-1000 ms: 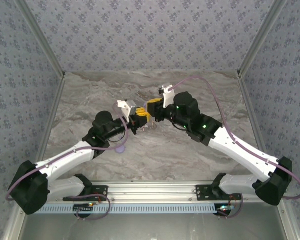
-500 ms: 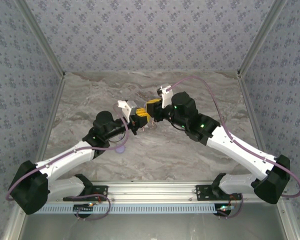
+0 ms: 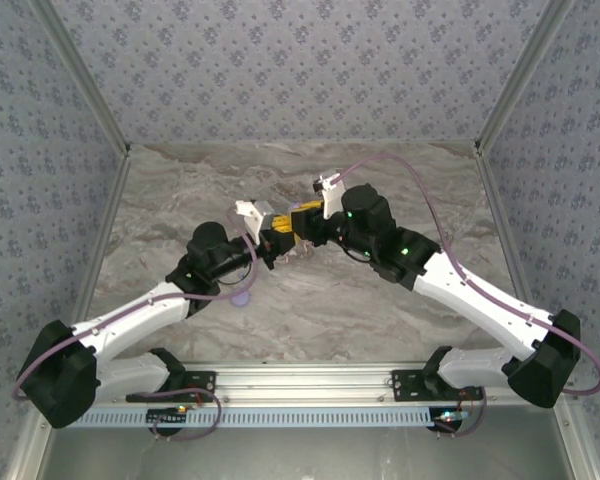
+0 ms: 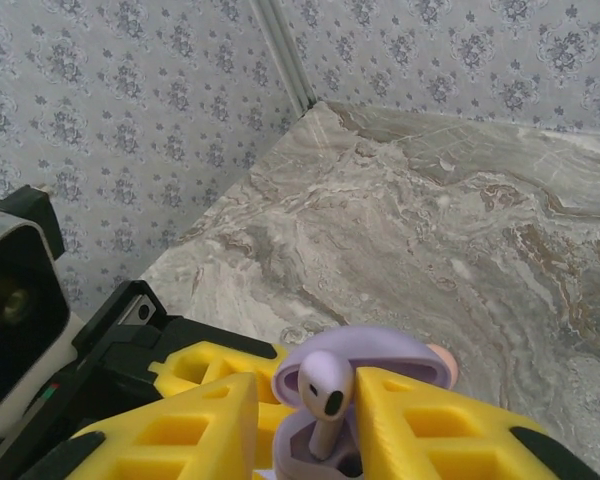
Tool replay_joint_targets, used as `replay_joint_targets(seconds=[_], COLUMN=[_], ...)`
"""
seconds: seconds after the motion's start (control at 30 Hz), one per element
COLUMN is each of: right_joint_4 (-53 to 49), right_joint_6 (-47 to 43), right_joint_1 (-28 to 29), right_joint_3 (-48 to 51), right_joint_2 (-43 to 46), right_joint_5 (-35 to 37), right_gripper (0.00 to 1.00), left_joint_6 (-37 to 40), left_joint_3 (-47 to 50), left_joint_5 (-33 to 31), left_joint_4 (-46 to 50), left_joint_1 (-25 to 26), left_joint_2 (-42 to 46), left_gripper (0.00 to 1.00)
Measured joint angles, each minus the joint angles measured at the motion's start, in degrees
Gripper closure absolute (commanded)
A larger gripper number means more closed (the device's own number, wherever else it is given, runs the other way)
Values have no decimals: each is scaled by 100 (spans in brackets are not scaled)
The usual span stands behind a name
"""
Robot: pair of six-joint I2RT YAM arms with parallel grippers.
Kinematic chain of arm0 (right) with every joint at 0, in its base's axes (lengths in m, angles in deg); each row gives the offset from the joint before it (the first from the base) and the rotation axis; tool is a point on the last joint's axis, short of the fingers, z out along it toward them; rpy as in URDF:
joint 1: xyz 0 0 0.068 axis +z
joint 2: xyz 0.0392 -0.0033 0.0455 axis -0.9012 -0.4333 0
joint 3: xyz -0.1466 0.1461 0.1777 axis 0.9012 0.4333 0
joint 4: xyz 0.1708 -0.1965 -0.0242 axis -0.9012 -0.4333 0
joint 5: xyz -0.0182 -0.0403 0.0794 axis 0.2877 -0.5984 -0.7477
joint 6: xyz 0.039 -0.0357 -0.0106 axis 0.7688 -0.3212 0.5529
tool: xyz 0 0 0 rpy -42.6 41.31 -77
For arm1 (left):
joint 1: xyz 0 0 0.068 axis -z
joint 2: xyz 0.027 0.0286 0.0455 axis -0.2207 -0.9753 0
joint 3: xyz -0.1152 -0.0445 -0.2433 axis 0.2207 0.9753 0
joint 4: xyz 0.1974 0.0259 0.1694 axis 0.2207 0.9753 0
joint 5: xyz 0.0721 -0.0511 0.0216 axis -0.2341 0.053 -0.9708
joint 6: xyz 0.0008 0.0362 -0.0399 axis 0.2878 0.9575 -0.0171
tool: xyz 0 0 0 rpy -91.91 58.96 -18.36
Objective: Insert the wireless bluetooth earbuds into the charging case
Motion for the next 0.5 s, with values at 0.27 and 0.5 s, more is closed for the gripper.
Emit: replay_joint_targets(seconds=[0.27,0.5], right_joint_4=[-352,-857], right_joint_6=[-81,-81], right_joint_1=[-227,-520], right_joint_3=[-446,-529], right_joint_2=[37,105], right_joint_5=[-219,-549], right_gripper=[50,50], left_joint_6=[2,4], left_joint_3=[-7,-7], left_joint_5=[0,0], left_joint_4=[-4,-7], left_joint_1=[0,0], left_joint_2=[-22,-24], left_gripper=[100,100])
